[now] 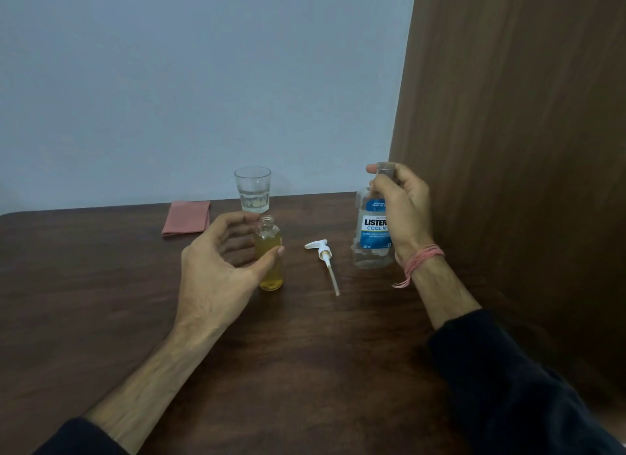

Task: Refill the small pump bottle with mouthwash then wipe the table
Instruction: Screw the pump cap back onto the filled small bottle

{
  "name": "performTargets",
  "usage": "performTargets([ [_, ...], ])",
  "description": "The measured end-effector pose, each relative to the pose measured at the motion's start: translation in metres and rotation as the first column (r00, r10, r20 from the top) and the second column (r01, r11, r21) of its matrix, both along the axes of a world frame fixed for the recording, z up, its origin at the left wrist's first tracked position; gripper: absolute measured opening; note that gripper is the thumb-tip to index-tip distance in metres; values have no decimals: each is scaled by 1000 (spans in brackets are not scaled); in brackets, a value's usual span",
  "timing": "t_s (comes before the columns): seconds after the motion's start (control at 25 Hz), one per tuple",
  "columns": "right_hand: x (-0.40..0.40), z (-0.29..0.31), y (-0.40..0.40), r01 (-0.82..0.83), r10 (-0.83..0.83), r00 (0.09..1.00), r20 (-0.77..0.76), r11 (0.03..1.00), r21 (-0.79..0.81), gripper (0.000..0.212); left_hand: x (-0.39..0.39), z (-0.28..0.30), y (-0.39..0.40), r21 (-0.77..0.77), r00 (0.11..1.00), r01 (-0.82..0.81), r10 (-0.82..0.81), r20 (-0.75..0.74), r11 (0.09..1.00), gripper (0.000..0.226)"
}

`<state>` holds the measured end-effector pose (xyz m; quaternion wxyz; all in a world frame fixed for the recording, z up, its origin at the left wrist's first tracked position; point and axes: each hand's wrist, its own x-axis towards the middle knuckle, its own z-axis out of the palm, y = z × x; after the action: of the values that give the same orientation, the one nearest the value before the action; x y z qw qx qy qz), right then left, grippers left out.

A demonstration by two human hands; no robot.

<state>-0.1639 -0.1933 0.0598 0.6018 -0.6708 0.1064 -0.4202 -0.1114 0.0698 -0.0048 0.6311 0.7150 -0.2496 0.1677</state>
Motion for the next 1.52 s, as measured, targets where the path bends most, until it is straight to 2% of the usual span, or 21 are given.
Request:
performTargets([
  [0.24,3,-5,5,-63,60,996,-63,997,-39,22,-2,1,1,19,1000,0,1,-3,1000,63],
  [0.52,2,-4,1,-91,90,993,-78,996,-5,23,0,0,1,12,1000,11,-11,-8,1000,67],
  [0.6,-1,-1,4,-86,85,995,-58,996,-21,31,2,0,1,17,1000,1,-1,-5,1000,69],
  [0.72,-6,6,8,-33,34,999,15,997,-72,58,2,-1,1,17,1000,-8,9,-10,1000,70],
  [0.88,-11,10,11,77,-51,990,135,978,-195,67,0,1,1,32,1000,5,-4,-25,999,71],
  [0.96,-14,11,16,223,-145,957,253,923,-313,62,0,1,2,41,1000,8,-7,-28,999,70],
  [1.04,-16,12,23,420,-234,881,411,787,-452,49,-1,1,2,52,1000,-1,2,-19,999,69],
  [1.12,-17,13,33,520,-211,827,522,642,-564,34,0,1,2,60,1000,-10,11,-9,998,69],
  [1.16,-16,12,41,512,-159,828,537,606,-609,27,1,1,1,64,1000,-14,15,-4,998,70],
  [1.24,-14,8,58,426,-58,870,489,586,-689,17,2,1,2,88,1000,-23,23,0,996,70],
  [1.32,-15,2,71,318,-54,934,354,581,-749,14,2,1,2,110,1000,-29,29,3,993,68],
  [1.4,-15,-2,78,173,-129,984,120,575,-800,16,1,1,2,126,999,-41,41,4,991,63],
  [1.52,-12,-8,83,-38,-224,955,-194,557,-830,14,-1,0,2,147,998,-59,59,1,987,58],
])
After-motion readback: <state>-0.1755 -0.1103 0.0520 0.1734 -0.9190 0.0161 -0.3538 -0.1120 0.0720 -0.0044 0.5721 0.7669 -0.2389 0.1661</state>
